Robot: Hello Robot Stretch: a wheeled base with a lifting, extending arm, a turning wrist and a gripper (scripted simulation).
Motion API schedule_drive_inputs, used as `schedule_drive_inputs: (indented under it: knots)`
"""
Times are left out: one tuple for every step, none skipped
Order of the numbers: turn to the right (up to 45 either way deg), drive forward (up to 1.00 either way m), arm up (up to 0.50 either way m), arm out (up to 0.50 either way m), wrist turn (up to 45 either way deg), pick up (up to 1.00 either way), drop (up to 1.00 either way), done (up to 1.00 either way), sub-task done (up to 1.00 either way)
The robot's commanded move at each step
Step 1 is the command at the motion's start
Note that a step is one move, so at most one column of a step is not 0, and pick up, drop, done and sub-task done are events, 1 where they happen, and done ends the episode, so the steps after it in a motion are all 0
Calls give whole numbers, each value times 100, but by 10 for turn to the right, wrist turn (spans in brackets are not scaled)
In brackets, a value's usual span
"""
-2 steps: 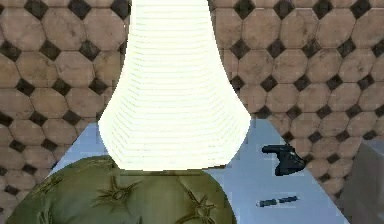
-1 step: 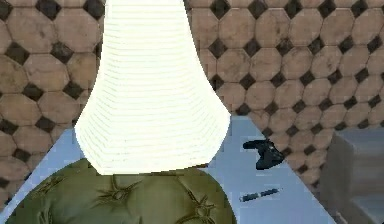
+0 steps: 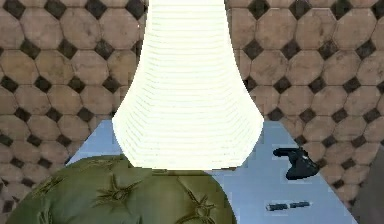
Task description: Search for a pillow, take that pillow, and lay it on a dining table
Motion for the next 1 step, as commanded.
schedule_drive_inputs:
  knots:
    - [450, 0, 0, 0, 0, 0, 0, 0, 0]
